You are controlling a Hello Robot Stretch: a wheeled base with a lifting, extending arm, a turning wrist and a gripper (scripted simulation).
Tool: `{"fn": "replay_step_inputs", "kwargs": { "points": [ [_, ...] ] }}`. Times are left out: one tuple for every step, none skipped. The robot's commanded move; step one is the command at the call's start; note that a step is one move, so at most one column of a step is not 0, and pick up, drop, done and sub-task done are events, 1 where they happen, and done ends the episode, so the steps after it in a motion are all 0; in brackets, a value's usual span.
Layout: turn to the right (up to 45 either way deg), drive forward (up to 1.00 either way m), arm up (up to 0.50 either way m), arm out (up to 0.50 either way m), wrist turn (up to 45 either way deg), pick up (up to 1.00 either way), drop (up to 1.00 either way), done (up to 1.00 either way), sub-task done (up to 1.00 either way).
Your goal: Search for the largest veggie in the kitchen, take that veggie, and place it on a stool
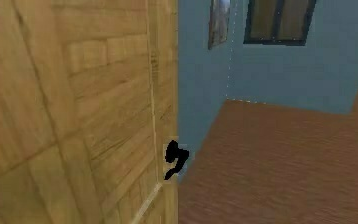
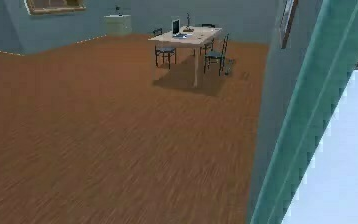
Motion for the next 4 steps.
{"fn": "replay_step_inputs", "kwargs": {
  "points": [
    [45.0,0.0,0.0,0.0,0.0,0.0,0.0,0.0,0.0],
    [27.0,0.0,0.0,0.0,0.0,0.0,0.0,0.0,0.0],
    [0.0,1.0,0.0,0.0,0.0,0.0,0.0,0.0,0.0],
    [3.0,0.0,0.0,0.0,0.0,0.0,0.0,0.0,0.0]
  ]
}}
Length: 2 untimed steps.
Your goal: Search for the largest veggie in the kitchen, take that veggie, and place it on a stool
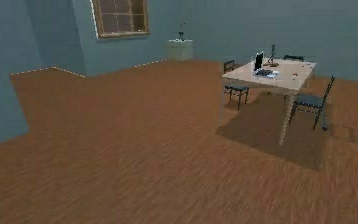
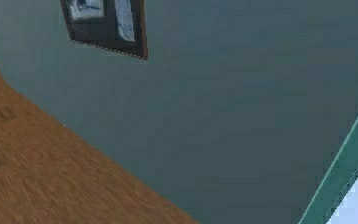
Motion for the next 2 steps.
{"fn": "replay_step_inputs", "kwargs": {
  "points": [
    [0.0,1.0,0.0,0.0,0.0,0.0,0.0,0.0,0.0],
    [0.0,1.0,0.0,0.0,0.0,0.0,0.0,0.0,0.0]
  ]
}}
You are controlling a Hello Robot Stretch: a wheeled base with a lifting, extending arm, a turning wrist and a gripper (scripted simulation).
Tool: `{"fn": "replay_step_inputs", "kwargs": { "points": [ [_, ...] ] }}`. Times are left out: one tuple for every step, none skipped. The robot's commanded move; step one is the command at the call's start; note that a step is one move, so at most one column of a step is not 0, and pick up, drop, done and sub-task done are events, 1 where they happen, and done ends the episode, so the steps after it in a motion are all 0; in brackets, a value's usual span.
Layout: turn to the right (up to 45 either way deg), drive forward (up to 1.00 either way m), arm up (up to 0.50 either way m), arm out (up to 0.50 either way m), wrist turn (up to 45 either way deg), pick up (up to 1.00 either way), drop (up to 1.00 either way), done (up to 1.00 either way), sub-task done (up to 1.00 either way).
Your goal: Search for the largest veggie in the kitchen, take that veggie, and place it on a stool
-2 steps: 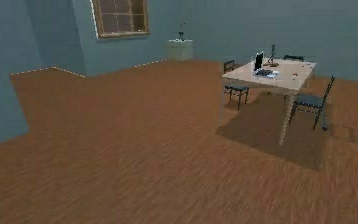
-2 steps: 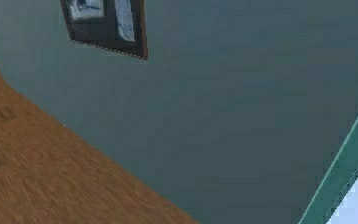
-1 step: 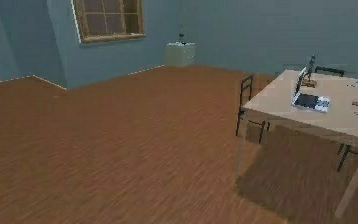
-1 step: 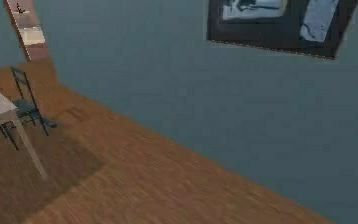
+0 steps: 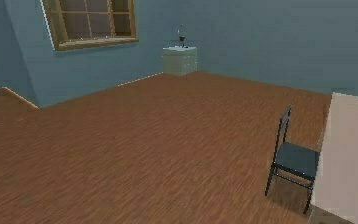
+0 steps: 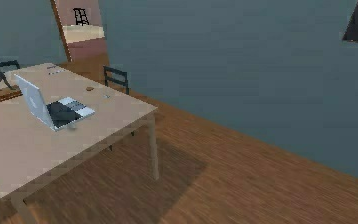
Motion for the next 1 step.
{"fn": "replay_step_inputs", "kwargs": {
  "points": [
    [3.0,0.0,0.0,0.0,0.0,0.0,0.0,0.0,0.0]
  ]
}}
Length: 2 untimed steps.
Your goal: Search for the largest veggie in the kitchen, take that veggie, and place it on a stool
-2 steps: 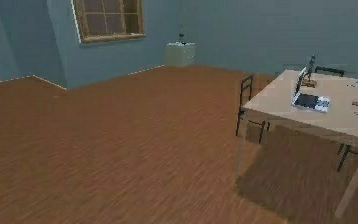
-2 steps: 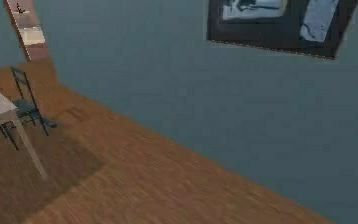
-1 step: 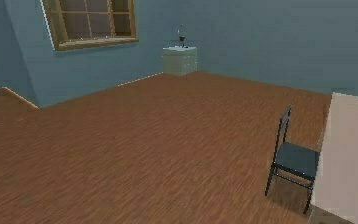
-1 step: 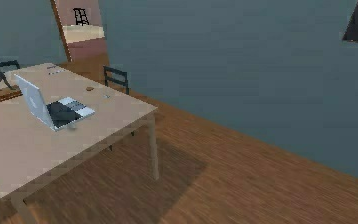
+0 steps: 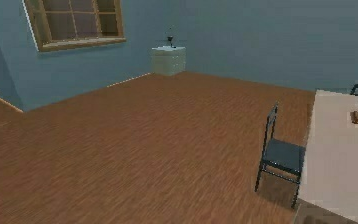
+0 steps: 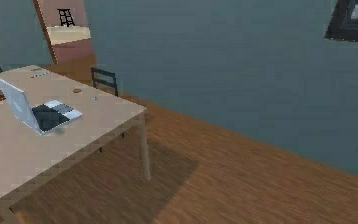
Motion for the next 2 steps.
{"fn": "replay_step_inputs", "kwargs": {
  "points": [
    [0.0,0.35,0.0,0.0,0.0,0.0,0.0,0.0,0.0],
    [0.0,1.0,0.0,0.0,0.0,0.0,0.0,0.0,0.0]
  ]
}}
